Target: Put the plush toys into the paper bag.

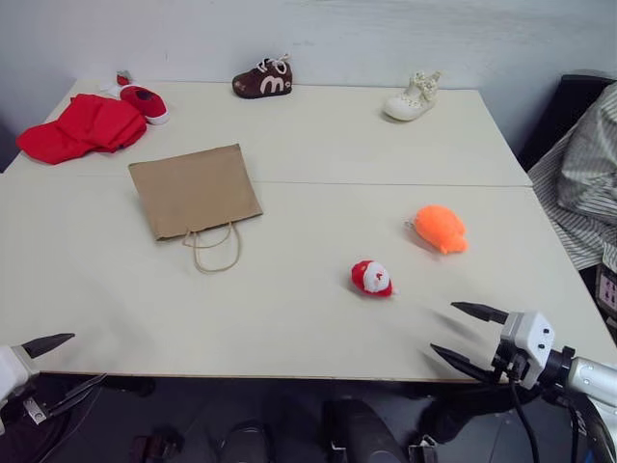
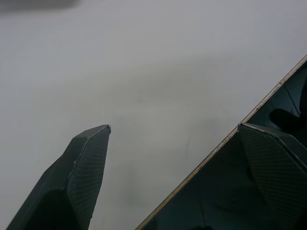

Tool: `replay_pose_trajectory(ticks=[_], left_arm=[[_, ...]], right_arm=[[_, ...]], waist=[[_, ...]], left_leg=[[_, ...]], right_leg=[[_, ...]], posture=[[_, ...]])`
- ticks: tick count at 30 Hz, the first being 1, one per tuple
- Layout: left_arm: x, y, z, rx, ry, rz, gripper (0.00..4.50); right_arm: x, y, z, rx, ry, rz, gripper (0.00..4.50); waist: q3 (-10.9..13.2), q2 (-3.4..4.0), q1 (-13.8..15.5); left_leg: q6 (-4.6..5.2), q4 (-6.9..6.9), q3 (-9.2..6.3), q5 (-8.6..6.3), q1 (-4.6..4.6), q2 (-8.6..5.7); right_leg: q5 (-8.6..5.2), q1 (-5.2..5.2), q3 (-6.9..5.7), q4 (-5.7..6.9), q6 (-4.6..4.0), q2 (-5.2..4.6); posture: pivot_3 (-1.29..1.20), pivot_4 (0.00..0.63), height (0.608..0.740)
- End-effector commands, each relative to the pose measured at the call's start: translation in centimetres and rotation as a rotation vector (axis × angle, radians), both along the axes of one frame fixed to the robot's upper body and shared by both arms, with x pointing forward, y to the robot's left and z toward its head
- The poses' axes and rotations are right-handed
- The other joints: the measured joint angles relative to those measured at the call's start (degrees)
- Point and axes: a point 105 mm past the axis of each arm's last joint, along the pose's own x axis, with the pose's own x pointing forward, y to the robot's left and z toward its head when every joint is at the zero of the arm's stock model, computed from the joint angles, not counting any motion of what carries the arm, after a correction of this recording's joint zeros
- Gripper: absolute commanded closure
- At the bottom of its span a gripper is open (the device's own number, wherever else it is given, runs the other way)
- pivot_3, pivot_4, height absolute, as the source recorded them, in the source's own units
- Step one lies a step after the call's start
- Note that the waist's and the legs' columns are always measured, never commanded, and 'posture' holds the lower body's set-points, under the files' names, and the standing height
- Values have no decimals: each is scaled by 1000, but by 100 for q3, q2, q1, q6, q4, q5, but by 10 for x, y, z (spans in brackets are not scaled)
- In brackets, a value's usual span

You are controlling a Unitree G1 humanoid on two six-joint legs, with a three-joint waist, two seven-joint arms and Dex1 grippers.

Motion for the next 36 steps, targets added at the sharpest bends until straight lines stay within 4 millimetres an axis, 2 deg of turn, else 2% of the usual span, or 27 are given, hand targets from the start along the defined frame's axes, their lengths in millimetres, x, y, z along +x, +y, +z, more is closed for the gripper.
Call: replay_pose_trajectory(ticks=[1, 5, 7, 10, 13, 15, 17, 19, 22, 24, 28, 33, 34, 36], left_arm=[[4, -11, 11, -7, -31, -49, 50], [36, -42, 37, -172, -54, -113, 50], [52, -51, 48, -192, -60, -130, 50], [90, -67, 64, -127, -118, -178, 50], [131, -83, 69, -31, -172, -210, 50], [152, -92, 68, 17, -195, -232, 50], [166, -101, 59, 101, -174, -294, 50], [171, -104, 52, 158, -148, -336, 50], [199, -120, 53, 167, -192, -366, 648], [204, -127, 50, 192, -192, -419, 1312], [211, -140, 56, 155, -227, -463, 2570], [208, -152, 67, 86, -203, -531, 4241], [202, -159, 70, 60, -179, -576, 4478], [188, -174, 80, -2, -151, -660, 4478]], right_arm=[[4, 15, 18, 175, -9, -12, 7], [20, 42, 61, 334, -133, 10, 7], [25, 54, 76, 387, -164, 27, 7], [31, 75, 94, 437, -229, 68, 7], [35, 94, 101, 450, -258, 98, 7], [38, 99, 100, 449, -259, 103, 7], [39, 100, 98, 444, -263, 97, 7], [40, 100, 97, 439, -268, 92, 7], [43, 94, 93, 409, -286, 53, 0], [42, 92, 90, 389, -293, 44, 0], [37, 87, 82, 385, -279, 9, 0], [30, 86, 73, 361, -259, 5, 0], [28, 88, 71, 356, -243, 24, 0], [26, 93, 69, 340, -222, 62, 0]], waist=[[-1, -2, 5], [3, 5, 10], [2, 5, 31], [1, 10, 93], [-2, 17, 141], [-1, 19, 153], [-1, 19, 144], [-1, 18, 115], [1, 18, 151], [1, 16, 163], [0, 17, 150], [0, 17, 144], [1, 17, 146], [1, 17, 151]], left_leg=[[0, 0, 0, 0, 0, 0], [1, 2, -8, 2, -3, -1], [9, 3, -13, 7, -3, -5], [-6, 0, -24, 16, -4, -6], [-19, 0, -21, 24, -11, -7], [-16, 5, -15, 26, -16, -10], [-13, 8, -2, 28, -19, -9], [-10, 7, 13, 26, -23, -4], [-11, 10, 29, 22, -24, 4], [-14, 27, 26, 22, -26, 11], [-14, 36, 33, 22, -22, 12], [-16, 54, 37, 22, -19, 16], [-16, 58, 36, 22, -19, 16], [-16, 68, 36, 21, -21, 16]], right_leg=[[0, 0, 0, 0, 0, 0], [0, 1, -6, 8, 0, -7], [9, 2, -13, 11, -4, -12], [9, 4, -25, 9, -8, -10], [8, 0, -24, 7, -8, -4], [10, -4, -21, 6, -5, 0], [10, -9, -12, 4, -4, 5], [10, -16, -3, -1, -4, 12], [10, -25, 8, -3, -1, 26], [10, -23, 8, 3, -1, 36], [12, -23, 18, 16, 2, 36], [12, -24, 24, 33, 2, 40], [12, -24, 23, 38, 2, 40], [12, -24, 24, 44, 2, 40]], posture=[[0, 150, 740], [0, 150, 740], [0, 150, 740], [0, 150, 740], [0, 150, 740], [0, 150, 740], [0, 150, 740], [0, 150, 740], [0, 150, 740], [0, 150, 740], [0, 150, 740], [0, 150, 740], [0, 150, 740], [0, 150, 740]])
